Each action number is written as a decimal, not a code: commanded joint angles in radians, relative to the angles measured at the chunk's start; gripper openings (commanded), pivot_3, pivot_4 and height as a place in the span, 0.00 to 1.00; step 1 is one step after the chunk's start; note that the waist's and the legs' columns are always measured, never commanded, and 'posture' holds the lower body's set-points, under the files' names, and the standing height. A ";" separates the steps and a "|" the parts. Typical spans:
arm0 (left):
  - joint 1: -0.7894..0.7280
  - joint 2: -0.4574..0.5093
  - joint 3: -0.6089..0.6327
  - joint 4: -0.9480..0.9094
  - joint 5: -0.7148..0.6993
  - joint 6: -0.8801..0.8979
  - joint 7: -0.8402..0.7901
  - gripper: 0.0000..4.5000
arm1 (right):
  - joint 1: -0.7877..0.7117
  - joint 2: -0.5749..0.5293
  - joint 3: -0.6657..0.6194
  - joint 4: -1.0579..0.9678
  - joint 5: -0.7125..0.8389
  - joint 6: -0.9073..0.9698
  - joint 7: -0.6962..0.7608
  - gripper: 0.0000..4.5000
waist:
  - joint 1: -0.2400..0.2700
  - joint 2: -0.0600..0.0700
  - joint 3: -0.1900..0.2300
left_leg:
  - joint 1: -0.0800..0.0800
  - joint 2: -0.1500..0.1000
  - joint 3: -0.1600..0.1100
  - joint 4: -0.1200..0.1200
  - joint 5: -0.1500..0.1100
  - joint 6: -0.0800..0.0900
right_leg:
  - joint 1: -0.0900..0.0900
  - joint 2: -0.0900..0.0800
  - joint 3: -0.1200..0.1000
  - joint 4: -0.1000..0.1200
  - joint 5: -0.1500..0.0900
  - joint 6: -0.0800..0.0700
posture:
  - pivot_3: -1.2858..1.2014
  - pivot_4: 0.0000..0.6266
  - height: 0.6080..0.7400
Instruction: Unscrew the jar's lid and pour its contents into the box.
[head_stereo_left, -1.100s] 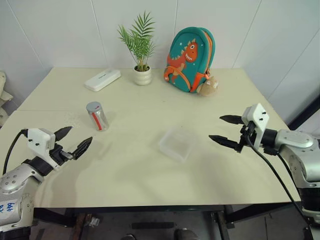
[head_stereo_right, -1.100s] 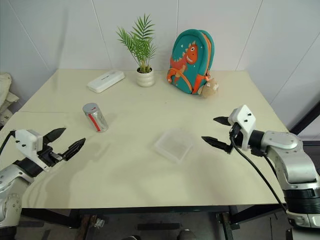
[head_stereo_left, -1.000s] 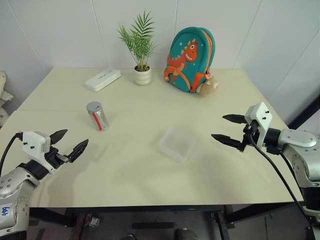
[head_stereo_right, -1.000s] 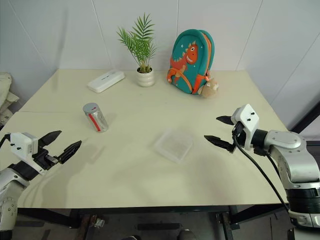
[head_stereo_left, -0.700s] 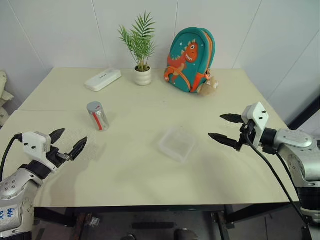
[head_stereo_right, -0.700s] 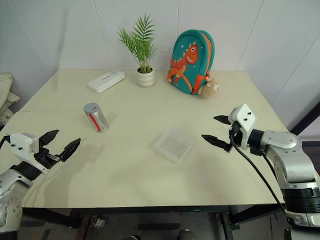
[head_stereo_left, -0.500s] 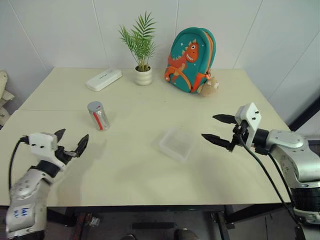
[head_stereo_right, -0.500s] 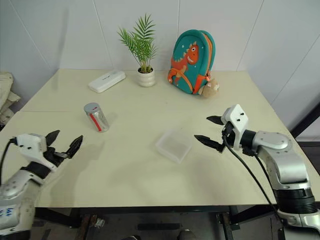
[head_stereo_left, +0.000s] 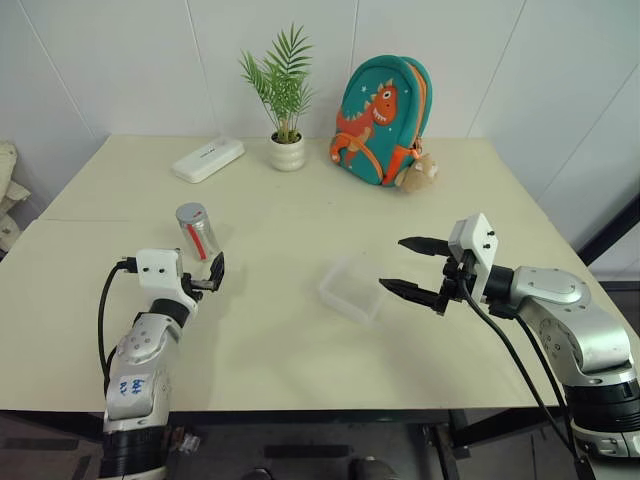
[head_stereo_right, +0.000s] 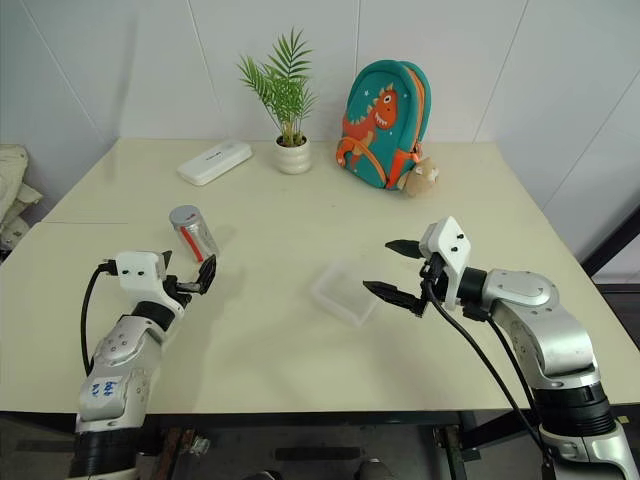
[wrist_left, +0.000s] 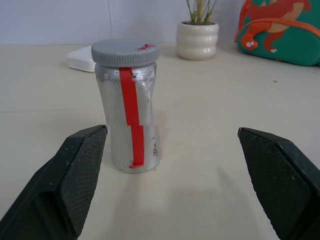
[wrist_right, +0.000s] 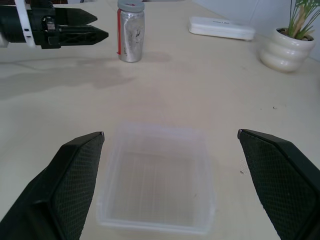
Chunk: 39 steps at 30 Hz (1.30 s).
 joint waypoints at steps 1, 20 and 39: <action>-0.054 0.004 0.027 0.021 0.009 -0.009 0.037 0.99 | -0.015 0.012 -0.014 -0.015 -0.001 -0.025 -0.019 1.00 | 0.000 0.000 0.000 | 0.000 0.000 0.000 0.000 0.000 0.000 | 0.000 0.000 0.000 0.000 0.000 0.000 | 0.52 0.24 1.00; -0.244 0.084 0.016 0.346 0.053 -0.151 -0.002 0.99 | -0.021 0.022 -0.020 0.005 -0.012 -0.054 -0.026 1.00 | 0.005 0.000 0.000 | 0.000 0.000 0.000 0.000 0.000 0.000 | 0.000 0.000 0.000 0.000 0.000 0.000 | 0.52 0.24 1.00; -0.435 0.108 -0.007 0.721 0.085 -0.364 -0.057 0.99 | -0.028 0.021 -0.021 0.008 -0.026 -0.052 -0.045 1.00 | 0.024 0.000 0.000 | 0.000 0.000 0.000 0.000 0.000 0.000 | 0.000 0.000 -0.001 0.000 0.000 0.001 | 0.52 0.24 1.00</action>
